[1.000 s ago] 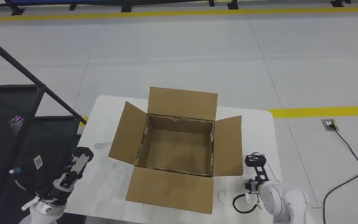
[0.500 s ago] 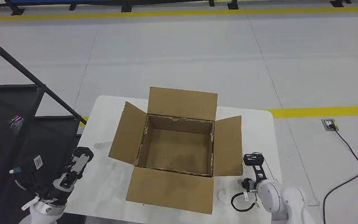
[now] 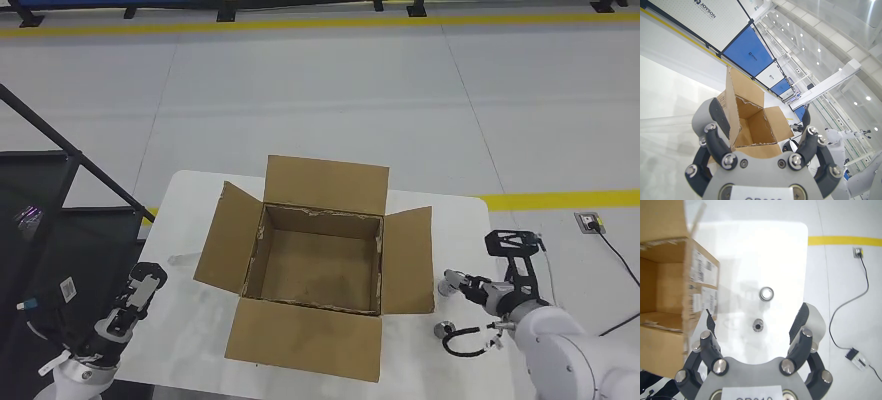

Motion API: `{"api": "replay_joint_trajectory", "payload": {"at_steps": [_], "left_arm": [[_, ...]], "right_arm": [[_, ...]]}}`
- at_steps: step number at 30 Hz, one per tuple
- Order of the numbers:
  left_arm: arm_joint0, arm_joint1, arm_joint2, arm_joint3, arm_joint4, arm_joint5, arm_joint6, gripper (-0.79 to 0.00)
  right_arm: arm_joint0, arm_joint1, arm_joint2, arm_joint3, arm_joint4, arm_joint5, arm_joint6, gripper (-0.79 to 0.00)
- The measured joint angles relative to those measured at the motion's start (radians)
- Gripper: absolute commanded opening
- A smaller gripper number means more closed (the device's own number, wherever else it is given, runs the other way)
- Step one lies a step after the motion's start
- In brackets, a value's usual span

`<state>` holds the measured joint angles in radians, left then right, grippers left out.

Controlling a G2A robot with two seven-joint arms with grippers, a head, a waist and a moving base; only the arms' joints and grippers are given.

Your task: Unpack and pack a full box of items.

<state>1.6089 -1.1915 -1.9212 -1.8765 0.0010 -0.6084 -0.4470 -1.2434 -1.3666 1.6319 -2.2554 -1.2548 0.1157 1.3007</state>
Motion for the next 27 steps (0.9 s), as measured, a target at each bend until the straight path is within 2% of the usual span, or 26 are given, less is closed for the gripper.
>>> {"api": "replay_joint_trajectory", "payload": {"at_steps": [3, 7, 10, 16, 27], "left_arm": [[0.0, 0.0, 0.0, 0.0, 0.0, 0.0, 0.0, 0.0], [0.0, 0.0, 0.0, 0.0, 0.0, 0.0, 0.0, 0.0], [0.0, 0.0, 0.0, 0.0, 0.0, 0.0, 0.0, 0.0], [0.0, 0.0, 0.0, 0.0, 0.0, 0.0, 0.0, 0.0], [0.0, 0.0, 0.0, 0.0, 0.0, 0.0, 0.0, 0.0]], "right_arm": [[0.097, 0.002, -0.04, 0.062, 0.061, -0.032, 0.036, 0.0], [0.235, 0.001, -0.106, 0.221, 0.127, -0.03, 0.104, 0.0], [0.298, 0.0, -0.139, 0.33, 0.179, -0.035, 0.122, 0.0], [0.341, -0.001, -0.192, 0.448, 0.233, -0.045, 0.082, 0.0], [0.394, -0.004, -0.292, 0.494, 0.278, -0.034, 0.034, 0.0]]}}
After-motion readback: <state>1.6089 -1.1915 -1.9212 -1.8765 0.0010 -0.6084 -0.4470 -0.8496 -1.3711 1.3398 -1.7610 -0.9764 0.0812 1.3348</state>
